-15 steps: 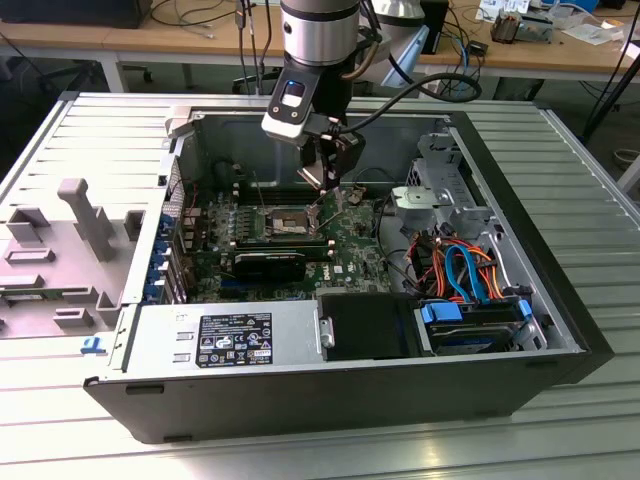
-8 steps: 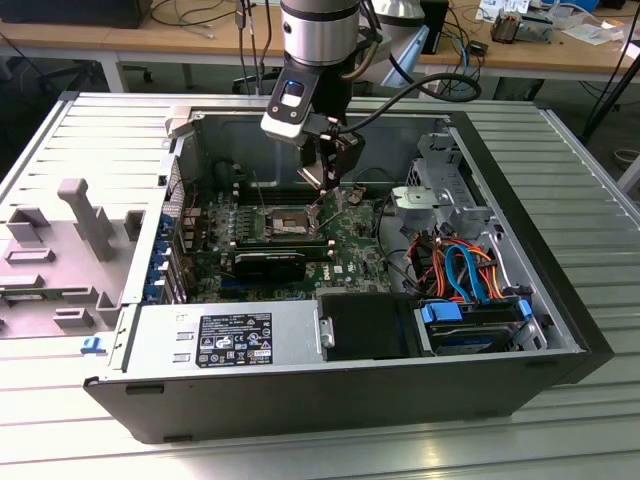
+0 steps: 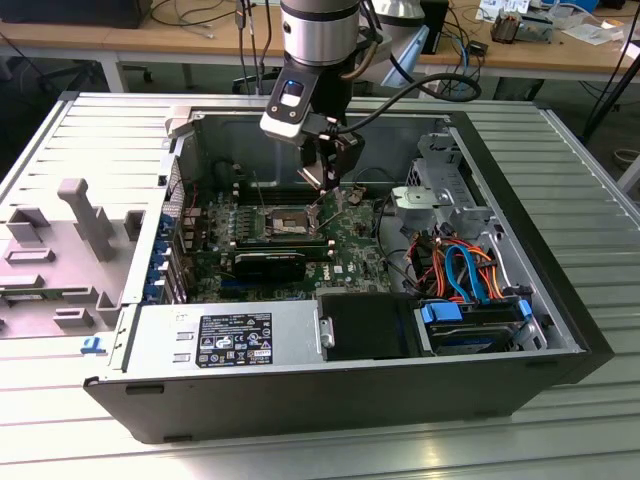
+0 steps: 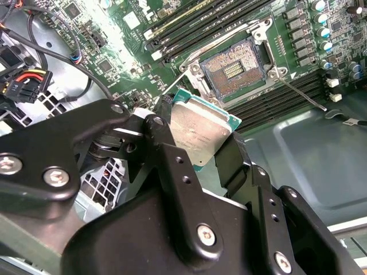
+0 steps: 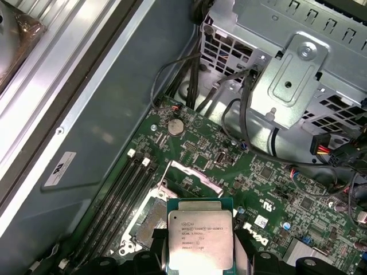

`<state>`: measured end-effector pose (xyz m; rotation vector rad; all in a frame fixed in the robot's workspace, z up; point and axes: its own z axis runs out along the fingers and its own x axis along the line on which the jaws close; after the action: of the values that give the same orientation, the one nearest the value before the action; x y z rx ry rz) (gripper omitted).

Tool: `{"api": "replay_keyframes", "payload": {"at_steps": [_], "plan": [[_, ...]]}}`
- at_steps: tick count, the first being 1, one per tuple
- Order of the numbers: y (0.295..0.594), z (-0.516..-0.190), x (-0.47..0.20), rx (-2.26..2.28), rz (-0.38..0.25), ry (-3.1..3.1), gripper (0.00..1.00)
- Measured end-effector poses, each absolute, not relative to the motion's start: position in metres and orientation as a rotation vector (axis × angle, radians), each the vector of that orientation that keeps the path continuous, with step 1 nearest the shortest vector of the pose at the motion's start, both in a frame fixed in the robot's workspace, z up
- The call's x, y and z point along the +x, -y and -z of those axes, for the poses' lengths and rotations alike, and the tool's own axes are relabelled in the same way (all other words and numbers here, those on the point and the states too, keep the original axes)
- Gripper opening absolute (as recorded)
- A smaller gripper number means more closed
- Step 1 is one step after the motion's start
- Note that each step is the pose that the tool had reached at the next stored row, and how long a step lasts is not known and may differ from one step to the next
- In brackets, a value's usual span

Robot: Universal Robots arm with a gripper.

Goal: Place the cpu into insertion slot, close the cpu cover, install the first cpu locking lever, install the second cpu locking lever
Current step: 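Place the cpu into insertion slot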

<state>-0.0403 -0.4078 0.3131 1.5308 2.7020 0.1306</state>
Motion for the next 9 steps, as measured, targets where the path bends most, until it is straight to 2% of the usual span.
{"api": "replay_keyframes", "payload": {"at_steps": [9], "plan": [[0.4078,-0.3131,-0.0403,1.546,-0.130,-2.693,0.55]]}}
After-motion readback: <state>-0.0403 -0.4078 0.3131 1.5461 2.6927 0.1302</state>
